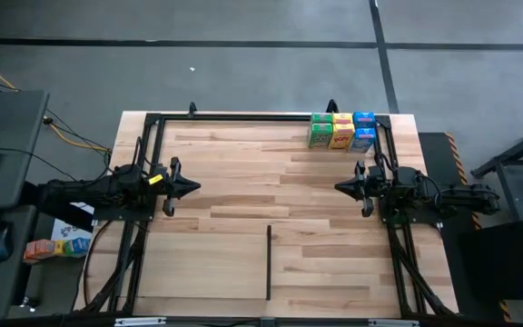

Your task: Stack cereal on shelf

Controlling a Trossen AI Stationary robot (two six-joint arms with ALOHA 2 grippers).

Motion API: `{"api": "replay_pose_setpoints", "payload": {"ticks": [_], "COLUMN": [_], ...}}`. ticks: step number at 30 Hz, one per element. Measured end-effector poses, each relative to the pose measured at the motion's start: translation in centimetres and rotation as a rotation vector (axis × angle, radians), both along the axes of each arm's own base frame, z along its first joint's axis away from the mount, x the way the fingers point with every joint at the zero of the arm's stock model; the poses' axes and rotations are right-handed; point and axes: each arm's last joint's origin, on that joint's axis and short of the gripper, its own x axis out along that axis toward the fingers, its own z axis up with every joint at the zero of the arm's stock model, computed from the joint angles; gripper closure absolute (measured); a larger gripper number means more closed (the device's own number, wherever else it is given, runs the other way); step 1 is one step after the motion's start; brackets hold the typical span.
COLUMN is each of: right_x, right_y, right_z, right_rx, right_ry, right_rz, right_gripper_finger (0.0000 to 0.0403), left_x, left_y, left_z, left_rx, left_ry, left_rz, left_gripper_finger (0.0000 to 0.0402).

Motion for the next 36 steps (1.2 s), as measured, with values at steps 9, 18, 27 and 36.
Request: {"api": "replay_pose_setpoints", "payload": {"ticks": [9, 18, 27, 36], "right_x": [0.0, 0.0, 0.0, 0.0], "right_y": [0.0, 0.0, 0.0, 0.0], "right_z": [0.0, 0.0, 0.0, 0.0], "right_rx": [0.0, 0.0, 0.0, 0.0], "right_ry": [0.0, 0.0, 0.0, 0.0], "right_rz": [0.0, 0.0, 0.0, 0.0], "right_gripper_finger": [0.0402, 0.0402, 0.0402, 0.0402], "left_x": [0.0, -0.1, -1.5, 1.7], "left_y": [0.0, 0.0, 0.8, 1.4], "left_z": [0.0, 1.4, 5.7, 10.4], "left_rx": [0.0, -0.152, -0.445, -0.471], "left_ry": [0.0, -0.15, -0.61, -0.342], "left_rz": [0.0, -0.015, 0.174, 0.291], "left_gripper_finger": [0.0398, 0.0398, 0.0398, 0.0349]}}
